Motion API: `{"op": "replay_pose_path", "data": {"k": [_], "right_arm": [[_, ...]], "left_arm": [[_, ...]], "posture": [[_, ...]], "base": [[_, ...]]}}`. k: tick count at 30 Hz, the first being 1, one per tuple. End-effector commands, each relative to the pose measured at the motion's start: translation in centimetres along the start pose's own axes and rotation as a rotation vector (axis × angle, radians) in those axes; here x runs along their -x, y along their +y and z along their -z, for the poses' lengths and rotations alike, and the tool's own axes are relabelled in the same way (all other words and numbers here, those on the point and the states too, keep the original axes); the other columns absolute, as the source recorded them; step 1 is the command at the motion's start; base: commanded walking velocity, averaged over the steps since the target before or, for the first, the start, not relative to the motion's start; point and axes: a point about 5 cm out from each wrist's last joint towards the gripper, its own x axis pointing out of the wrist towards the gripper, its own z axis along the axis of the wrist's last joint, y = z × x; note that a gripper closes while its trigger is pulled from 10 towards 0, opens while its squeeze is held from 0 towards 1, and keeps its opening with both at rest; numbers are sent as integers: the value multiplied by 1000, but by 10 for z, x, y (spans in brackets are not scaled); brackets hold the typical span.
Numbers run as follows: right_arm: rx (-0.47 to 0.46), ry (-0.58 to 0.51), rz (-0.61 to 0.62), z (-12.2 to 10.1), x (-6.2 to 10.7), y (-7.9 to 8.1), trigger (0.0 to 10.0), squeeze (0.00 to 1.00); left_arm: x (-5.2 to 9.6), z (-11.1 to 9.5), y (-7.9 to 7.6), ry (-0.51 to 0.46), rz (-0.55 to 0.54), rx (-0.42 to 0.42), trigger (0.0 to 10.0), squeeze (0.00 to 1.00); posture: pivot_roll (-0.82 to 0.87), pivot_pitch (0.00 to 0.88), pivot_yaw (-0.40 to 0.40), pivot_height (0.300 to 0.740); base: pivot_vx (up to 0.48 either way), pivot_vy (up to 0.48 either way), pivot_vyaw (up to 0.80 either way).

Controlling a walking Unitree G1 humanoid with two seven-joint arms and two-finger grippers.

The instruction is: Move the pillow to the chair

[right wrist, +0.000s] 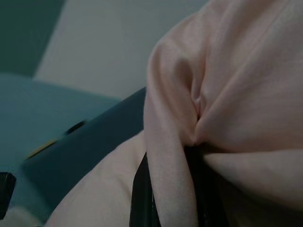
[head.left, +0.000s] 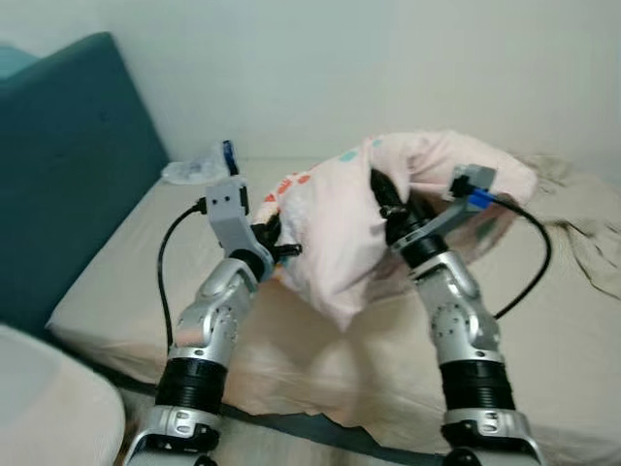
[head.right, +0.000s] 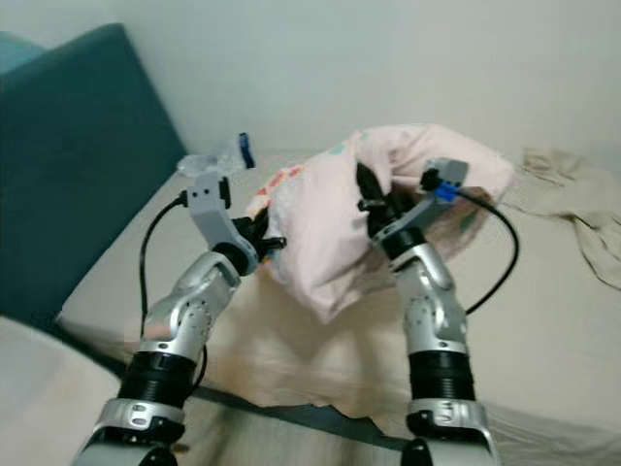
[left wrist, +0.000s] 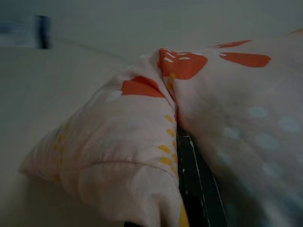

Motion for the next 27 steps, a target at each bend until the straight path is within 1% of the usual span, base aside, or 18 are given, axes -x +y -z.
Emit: {"op": "replay_pose_path", "data": {"k": [1,6,9,10,12,16,27], "right_arm": [[-16,33,-38,8,-2,8,10000,0],[-20,-13,-80,0,-5,16,10000,0],[-20,-20,-84,-1,-6,17,10000,0],[-23,-39,-96,-5,-7,19,10000,0],[-22,-52,-106,-8,-9,21,10000,0],[-16,-61,-113,-11,-11,22,10000,0],[-22,-66,-108,-10,-13,24,10000,0]], "left_arm": [[-1,-11,-6,-60,35,-29,10000,0],[-2,-18,-6,-80,30,-27,10000,0],[-3,-21,-6,-89,31,-28,10000,0],[-5,-30,-6,-117,36,-31,10000,0],[-6,-39,-7,-140,40,-38,10000,0],[-8,-50,-7,-170,40,-45,10000,0],[-7,-53,-8,-183,32,-55,10000,0]], "posture": [[-109,59,102,740],[-109,65,103,740],[-108,67,102,740],[-105,69,101,740],[-104,69,101,740],[-102,70,102,740],[-97,71,105,740]], "base": [[0,0,775],[0,0,775],[0,0,771],[0,0,769],[0,0,769],[0,0,769],[0,0,768]]}}
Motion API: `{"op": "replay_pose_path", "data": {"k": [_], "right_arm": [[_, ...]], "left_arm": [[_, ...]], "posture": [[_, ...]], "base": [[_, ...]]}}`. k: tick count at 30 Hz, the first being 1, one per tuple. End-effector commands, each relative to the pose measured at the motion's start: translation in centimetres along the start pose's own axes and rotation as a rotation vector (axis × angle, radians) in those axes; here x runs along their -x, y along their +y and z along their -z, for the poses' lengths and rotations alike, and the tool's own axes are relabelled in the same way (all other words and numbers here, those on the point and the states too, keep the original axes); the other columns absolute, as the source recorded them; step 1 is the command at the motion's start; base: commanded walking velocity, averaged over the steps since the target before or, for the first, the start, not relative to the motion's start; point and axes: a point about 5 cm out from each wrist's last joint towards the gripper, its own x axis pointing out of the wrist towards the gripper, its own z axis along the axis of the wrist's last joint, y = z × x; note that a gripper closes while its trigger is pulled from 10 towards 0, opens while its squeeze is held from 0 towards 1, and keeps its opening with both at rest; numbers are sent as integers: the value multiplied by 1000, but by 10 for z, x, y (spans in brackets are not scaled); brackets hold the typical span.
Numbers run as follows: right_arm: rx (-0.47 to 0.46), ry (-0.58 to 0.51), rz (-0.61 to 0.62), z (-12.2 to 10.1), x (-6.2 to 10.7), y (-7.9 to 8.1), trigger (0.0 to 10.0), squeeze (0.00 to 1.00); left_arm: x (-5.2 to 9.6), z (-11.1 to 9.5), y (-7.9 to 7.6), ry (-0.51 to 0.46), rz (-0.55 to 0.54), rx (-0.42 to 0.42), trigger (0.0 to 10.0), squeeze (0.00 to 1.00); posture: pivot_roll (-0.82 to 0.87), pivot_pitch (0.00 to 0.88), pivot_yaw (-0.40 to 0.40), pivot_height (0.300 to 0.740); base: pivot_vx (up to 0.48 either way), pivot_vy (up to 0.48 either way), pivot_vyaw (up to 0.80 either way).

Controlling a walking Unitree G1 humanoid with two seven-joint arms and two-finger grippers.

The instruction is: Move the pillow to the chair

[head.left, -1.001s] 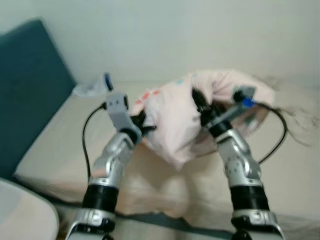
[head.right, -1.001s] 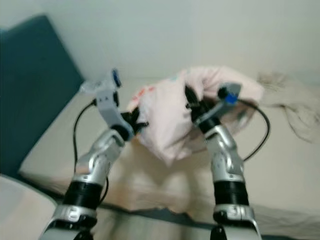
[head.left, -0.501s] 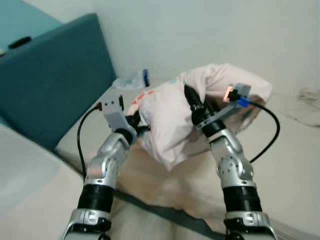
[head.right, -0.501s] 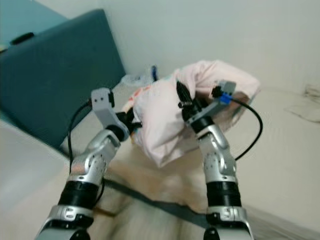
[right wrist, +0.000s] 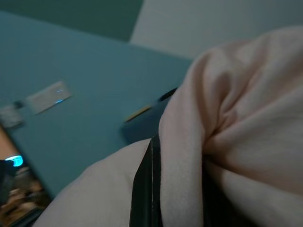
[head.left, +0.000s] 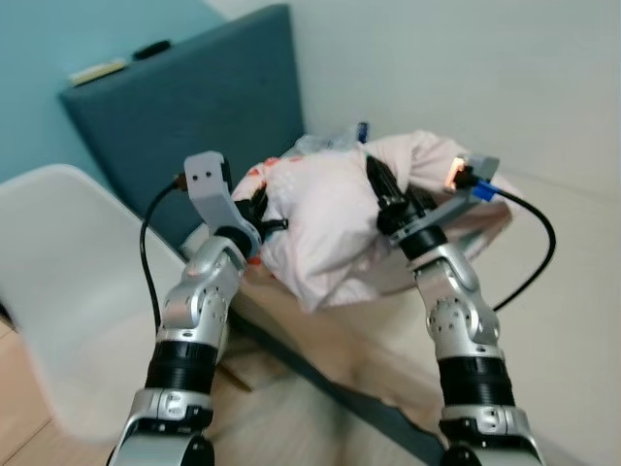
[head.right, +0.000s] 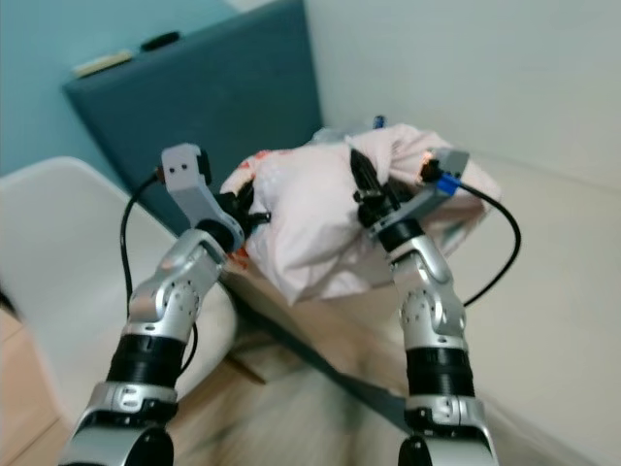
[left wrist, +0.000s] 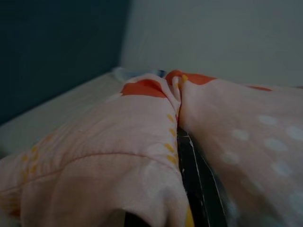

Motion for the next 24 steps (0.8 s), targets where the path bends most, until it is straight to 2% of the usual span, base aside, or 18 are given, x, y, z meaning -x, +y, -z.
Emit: {"op": "replay_pose_path", "data": {"k": [1,14,24], "right_arm": [[-2,1,-63,1,-7,12,10000,0],[-11,0,-70,2,-6,13,10000,0],[-12,5,-77,4,-5,14,10000,0]], "left_arm": [[-3,-16,-10,-74,33,-24,10000,0],[-3,-17,-10,-77,26,-38,10000,0],[-3,-10,-12,-55,23,-50,10000,0]], "posture": [[-97,70,106,740],[-93,75,108,740],[-96,73,109,740]], "base": [[0,0,769],[0,0,769],[0,0,769]]}}
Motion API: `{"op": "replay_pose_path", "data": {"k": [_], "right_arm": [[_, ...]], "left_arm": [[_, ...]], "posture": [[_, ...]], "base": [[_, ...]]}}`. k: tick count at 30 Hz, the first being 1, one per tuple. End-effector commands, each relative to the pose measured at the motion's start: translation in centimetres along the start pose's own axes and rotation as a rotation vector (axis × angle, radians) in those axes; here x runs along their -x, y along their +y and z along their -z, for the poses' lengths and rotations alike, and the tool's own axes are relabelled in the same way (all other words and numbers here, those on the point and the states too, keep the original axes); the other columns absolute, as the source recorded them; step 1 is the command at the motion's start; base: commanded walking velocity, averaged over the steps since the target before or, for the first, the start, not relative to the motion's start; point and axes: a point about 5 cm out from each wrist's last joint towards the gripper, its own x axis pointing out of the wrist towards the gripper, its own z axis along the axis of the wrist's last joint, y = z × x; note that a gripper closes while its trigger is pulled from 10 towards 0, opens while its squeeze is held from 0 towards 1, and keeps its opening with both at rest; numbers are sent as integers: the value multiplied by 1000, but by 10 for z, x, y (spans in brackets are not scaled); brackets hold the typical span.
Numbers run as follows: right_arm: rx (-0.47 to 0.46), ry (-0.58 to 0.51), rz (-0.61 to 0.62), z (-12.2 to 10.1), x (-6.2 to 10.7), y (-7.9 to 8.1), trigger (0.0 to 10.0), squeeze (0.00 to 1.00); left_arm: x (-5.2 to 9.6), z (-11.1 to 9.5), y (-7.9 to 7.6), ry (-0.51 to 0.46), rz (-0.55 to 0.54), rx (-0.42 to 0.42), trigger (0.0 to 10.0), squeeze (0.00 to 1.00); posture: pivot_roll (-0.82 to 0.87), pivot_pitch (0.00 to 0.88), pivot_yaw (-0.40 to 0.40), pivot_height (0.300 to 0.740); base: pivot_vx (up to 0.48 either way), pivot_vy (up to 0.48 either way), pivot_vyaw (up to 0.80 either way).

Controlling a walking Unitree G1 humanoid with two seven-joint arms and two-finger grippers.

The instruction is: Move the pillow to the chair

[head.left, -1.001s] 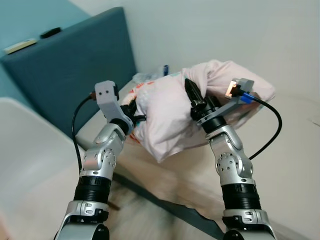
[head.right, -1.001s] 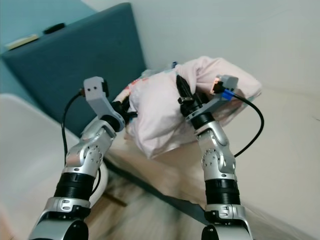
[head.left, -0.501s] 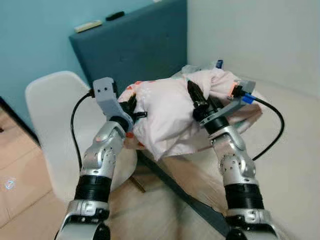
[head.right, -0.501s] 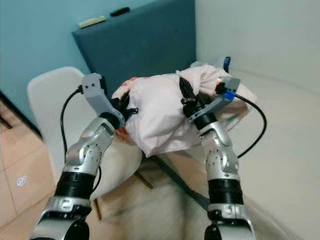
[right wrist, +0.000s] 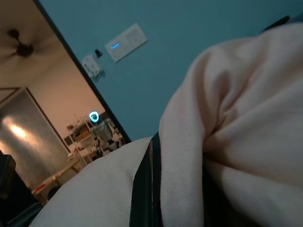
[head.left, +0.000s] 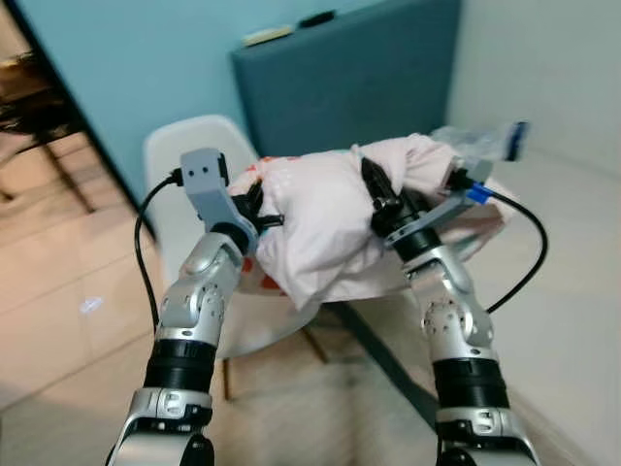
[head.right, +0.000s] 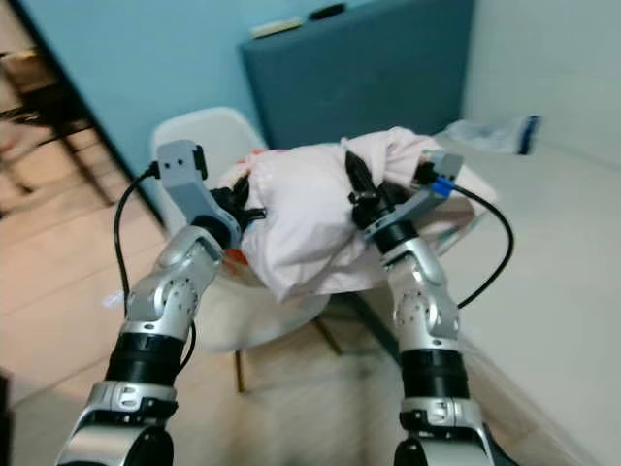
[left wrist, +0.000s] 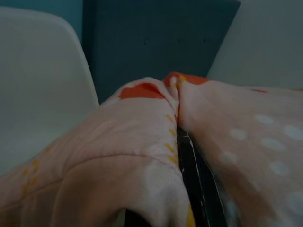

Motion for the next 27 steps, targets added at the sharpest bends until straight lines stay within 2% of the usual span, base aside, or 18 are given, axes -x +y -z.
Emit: {"op": "replay_pose_path", "data": {"k": [1,4,7,16,27], "right_arm": [[-13,0,-80,3,-7,16,10000,0],[-5,8,-66,5,-6,15,10000,0],[6,52,-9,10,-7,10,10000,0],[10,43,-43,9,-5,13,10000,0],[26,33,-51,6,-3,14,10000,0]], "left_arm": [[-2,-10,-6,-52,25,-19,10000,0],[-1,-7,-6,-39,23,-16,10000,0],[-1,-3,-6,-26,28,-30,10000,0],[0,-1,-8,-22,36,-34,10000,0],[1,0,-9,-22,42,-31,10000,0]], "posture": [[-96,73,109,740],[-97,77,109,740],[-97,78,109,740],[-102,84,111,740],[-106,88,112,740]], "base": [[0,0,769],[0,0,702],[0,0,0],[53,0,0],[282,0,748]]}}
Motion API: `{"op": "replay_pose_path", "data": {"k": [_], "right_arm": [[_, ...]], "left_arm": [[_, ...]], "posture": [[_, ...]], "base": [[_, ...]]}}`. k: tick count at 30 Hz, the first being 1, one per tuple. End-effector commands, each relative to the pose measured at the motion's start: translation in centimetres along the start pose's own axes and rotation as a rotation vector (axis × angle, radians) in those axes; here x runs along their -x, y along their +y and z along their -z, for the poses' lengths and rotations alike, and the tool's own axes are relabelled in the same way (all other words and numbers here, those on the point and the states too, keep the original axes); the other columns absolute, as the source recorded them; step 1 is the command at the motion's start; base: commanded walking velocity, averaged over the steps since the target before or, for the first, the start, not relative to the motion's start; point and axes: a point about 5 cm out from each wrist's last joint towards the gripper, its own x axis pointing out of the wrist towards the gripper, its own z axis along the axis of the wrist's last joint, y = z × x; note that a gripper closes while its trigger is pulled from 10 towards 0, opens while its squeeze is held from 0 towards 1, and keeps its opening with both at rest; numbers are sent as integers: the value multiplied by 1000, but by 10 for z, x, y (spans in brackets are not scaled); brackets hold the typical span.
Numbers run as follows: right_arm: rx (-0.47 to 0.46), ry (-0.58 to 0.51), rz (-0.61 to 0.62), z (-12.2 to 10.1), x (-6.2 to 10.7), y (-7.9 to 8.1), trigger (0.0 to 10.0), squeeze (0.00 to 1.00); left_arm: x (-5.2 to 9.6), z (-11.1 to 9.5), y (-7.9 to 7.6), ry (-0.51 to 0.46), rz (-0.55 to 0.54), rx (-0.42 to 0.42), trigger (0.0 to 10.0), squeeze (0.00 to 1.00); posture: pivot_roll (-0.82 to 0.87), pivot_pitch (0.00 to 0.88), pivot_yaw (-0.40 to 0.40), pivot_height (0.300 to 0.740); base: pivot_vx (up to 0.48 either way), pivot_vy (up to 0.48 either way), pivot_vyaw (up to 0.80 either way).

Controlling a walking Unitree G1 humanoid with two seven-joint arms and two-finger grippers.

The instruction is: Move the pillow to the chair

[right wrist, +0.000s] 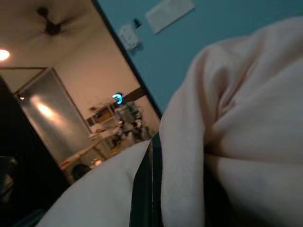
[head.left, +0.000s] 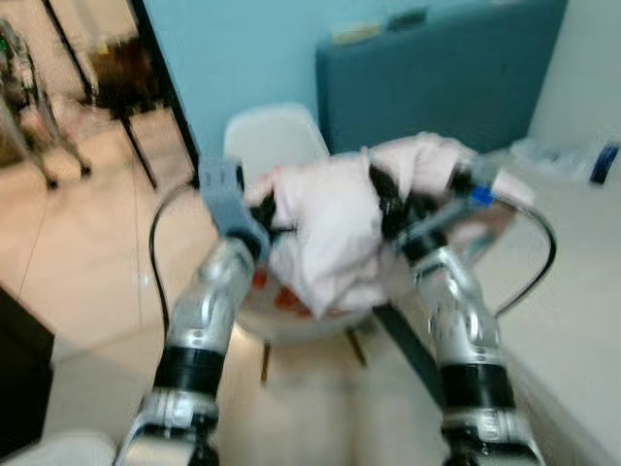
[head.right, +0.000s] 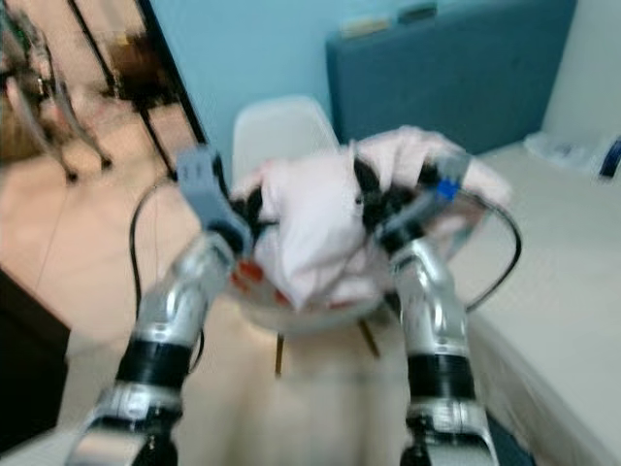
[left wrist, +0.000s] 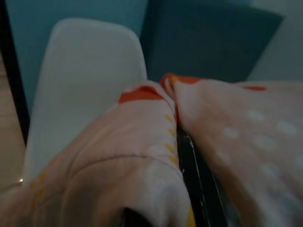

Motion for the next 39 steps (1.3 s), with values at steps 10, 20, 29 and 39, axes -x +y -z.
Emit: {"op": "replay_pose_path", "data": {"k": [10,20,29,39], "right_arm": [[5,37,8,3,-4,2,10000,0],[-1,36,10,3,-4,2,10000,0],[-11,41,-2,5,-4,4,10000,0],[-26,78,-22,16,-3,12,10000,0]], "left_arm": [[-2,-9,-15,-47,59,-29,10000,0],[-2,-8,-17,-49,65,-34,10000,0],[-1,-4,-20,-36,67,-24,10000,0],[-1,1,-15,-27,20,-8,10000,0]], "posture": [[-109,90,112,740],[-111,92,110,740],[-113,89,107,740],[-118,66,89,740]], "base": [[229,0,77],[0,0,0],[0,-311,0],[0,-47,0]]}}
